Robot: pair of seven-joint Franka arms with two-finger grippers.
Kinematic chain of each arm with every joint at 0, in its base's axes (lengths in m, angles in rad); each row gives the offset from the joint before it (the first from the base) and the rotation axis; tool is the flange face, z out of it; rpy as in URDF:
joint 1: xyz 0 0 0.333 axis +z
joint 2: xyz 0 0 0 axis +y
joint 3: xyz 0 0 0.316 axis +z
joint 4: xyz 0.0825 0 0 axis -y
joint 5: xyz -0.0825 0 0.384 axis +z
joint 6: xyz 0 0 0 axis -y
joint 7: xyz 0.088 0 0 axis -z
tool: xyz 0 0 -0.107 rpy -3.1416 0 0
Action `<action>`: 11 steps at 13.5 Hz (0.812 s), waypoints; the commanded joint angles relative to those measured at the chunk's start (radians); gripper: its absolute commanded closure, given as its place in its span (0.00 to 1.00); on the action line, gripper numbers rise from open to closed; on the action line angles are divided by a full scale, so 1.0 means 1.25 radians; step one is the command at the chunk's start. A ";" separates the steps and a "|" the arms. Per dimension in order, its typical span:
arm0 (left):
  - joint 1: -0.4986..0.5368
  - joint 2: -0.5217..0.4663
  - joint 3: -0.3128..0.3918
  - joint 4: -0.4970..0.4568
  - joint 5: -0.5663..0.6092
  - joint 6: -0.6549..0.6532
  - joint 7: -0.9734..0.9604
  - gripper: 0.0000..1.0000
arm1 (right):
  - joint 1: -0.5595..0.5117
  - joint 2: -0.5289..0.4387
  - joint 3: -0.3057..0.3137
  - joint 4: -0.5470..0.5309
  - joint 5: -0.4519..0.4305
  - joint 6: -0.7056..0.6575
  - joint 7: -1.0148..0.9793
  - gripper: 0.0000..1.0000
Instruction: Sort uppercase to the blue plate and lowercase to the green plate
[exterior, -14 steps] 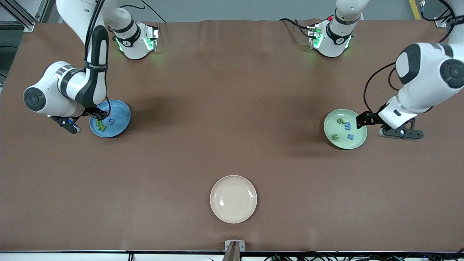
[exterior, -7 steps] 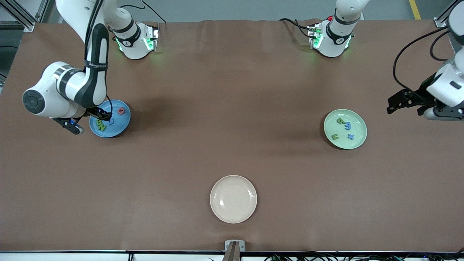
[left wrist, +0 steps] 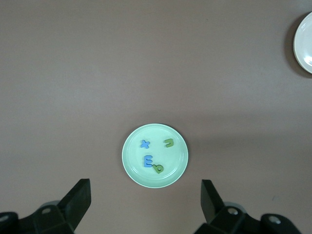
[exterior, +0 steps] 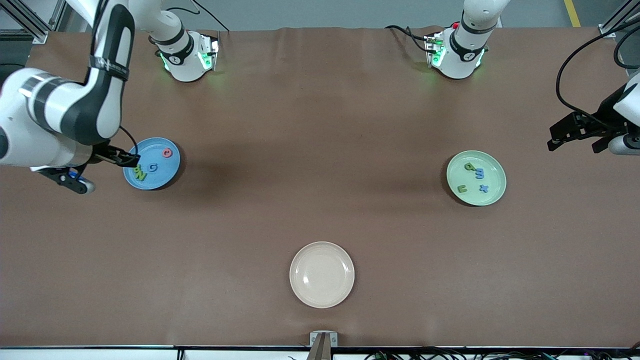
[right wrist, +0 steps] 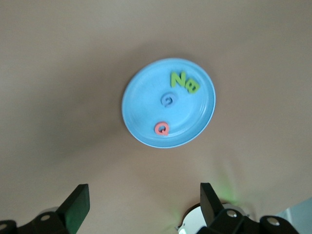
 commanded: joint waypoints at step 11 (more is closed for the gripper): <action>-0.691 0.016 0.702 0.021 -0.012 -0.020 0.009 0.01 | -0.531 -0.021 0.423 0.409 -0.025 -0.204 -0.085 0.00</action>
